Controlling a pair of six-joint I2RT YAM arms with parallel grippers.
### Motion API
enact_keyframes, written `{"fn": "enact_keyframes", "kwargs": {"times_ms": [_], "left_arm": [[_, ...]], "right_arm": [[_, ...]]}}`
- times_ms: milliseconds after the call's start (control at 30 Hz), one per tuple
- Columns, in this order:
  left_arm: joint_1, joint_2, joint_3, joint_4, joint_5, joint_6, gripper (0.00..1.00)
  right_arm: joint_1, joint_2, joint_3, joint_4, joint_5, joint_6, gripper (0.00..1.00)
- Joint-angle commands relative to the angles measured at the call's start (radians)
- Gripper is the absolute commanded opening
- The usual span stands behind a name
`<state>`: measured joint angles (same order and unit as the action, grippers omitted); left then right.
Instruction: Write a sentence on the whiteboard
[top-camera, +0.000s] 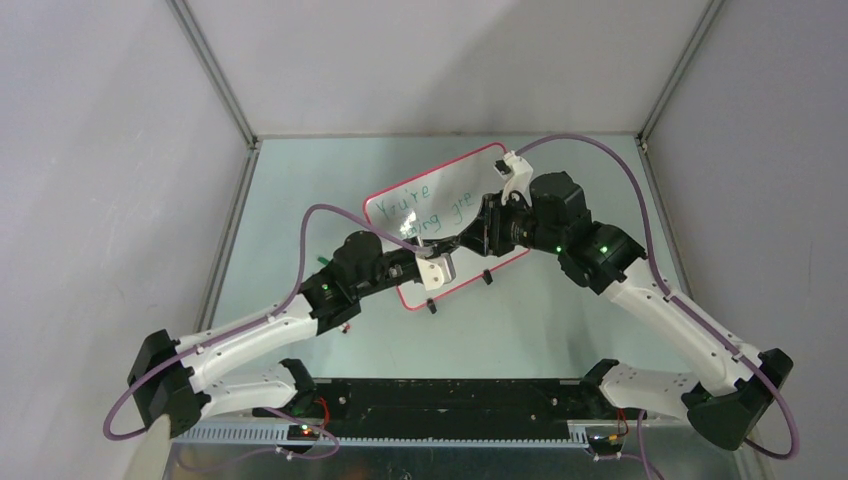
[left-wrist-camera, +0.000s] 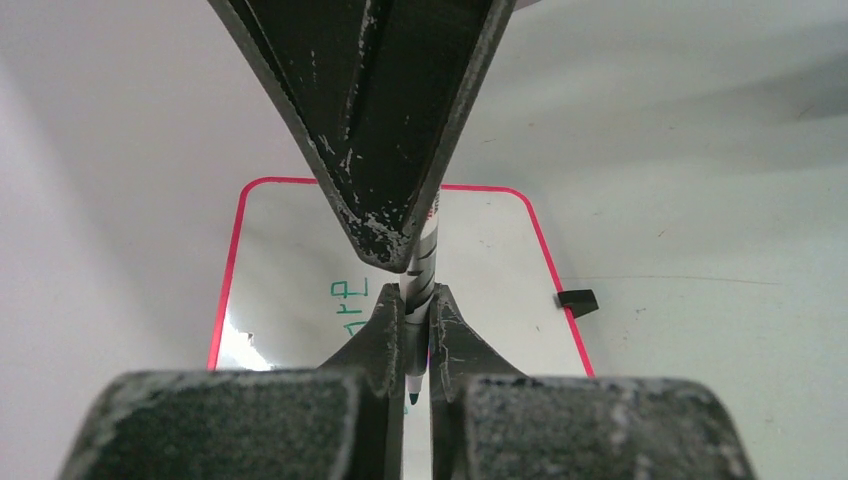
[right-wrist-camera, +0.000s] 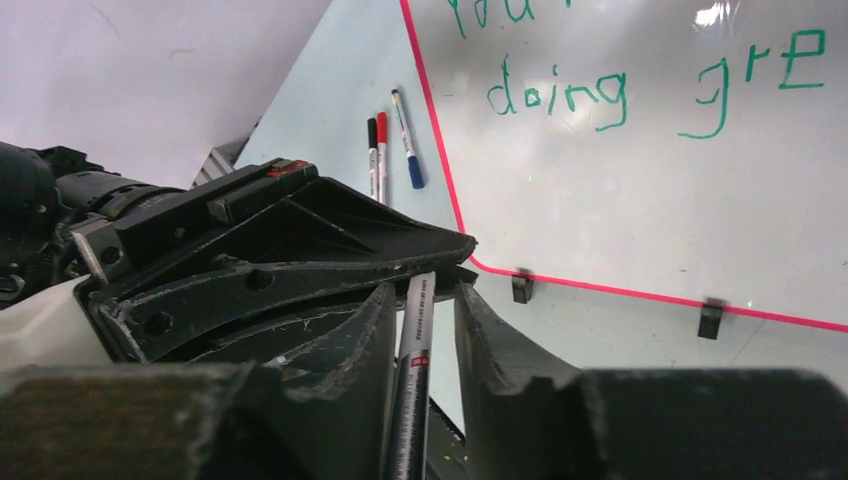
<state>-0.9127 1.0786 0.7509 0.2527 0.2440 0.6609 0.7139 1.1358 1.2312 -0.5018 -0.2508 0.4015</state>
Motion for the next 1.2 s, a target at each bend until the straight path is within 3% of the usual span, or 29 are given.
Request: {"fn": "enact_keyframes", "kwargs": {"times_ms": [0,233,400,633,967,1167], "left_arm": [[-0.008,-0.025,-0.001,0.061,0.0,-0.027,0.0],[-0.009,-0.025,0.007,0.051,-0.008,-0.015,0.0],[-0.01,-0.024,0.011,0.039,-0.018,0.0,0.0],[-0.01,-0.018,0.017,0.03,-0.024,0.011,0.0],[-0.01,-0.011,0.022,0.0,-0.032,0.038,0.0],[-0.01,-0.004,0.026,-0.008,-0.031,0.042,0.0]], "right_arm": [[0.002,-0.025,-0.009,0.068,0.015,0.008,0.27],[0.008,-0.009,-0.008,0.06,0.003,0.006,0.25],[0.012,-0.011,-0.008,0.035,0.004,-0.01,0.34],[0.012,-0.019,-0.008,0.006,0.01,-0.021,0.23],[0.007,-0.036,-0.009,0.006,-0.001,-0.018,0.36],[0.004,-0.028,-0.008,0.013,-0.022,-0.016,0.31]]}}
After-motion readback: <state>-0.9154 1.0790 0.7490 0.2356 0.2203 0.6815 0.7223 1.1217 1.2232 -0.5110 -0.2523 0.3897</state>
